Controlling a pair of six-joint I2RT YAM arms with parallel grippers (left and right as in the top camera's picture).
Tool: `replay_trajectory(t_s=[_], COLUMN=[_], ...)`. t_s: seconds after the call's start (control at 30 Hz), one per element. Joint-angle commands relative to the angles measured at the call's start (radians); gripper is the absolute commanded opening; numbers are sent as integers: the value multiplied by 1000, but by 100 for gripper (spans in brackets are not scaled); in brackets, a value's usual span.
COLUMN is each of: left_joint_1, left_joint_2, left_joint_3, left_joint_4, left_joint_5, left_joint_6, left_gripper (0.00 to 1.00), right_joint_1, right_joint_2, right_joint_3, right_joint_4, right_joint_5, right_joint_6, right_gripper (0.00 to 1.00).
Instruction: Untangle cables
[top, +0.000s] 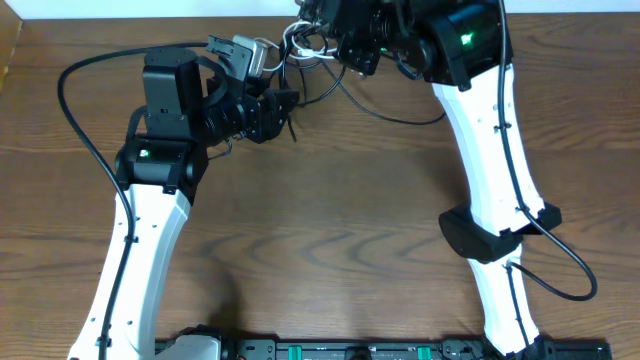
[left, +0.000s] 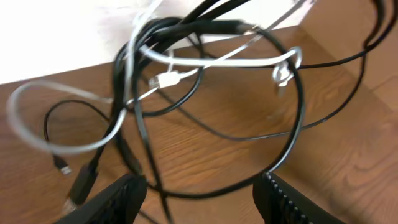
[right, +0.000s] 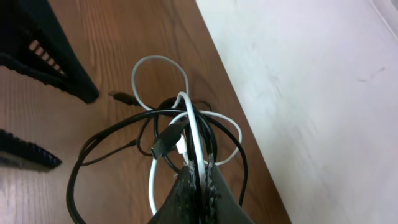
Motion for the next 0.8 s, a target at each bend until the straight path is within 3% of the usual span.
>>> replay_trajectory(t_s=[0.0,0.2,0.33,0.43,0.5,0.77], left_joint_1=[4,5,5,4,5,5], left_joint_2=[5,31,53,62,60,-20], left_joint_3=[14,14,14,14,14,17], left_joint_4=[0,1,8,14,20,26], left_joint_5=[47,-17,-33,-32,-33,-79], left_joint_6=[82,93,126,117,110,95], left_gripper=[61,60,54,32,9,8], right_joint_1=[21,51,64,65,57,-14], right_joint_2=[-5,-5,-8,-10,-10,-9], right_joint_3=[0,0,0,0,0,0], right_joint_4=[6,-3,-3,1,0,-2], right_joint_5=[-75,-100,-118,-115,-114,-62], right_joint_6=[18,25,32,32,32,23], right_gripper=[1,1,1,1,1,1])
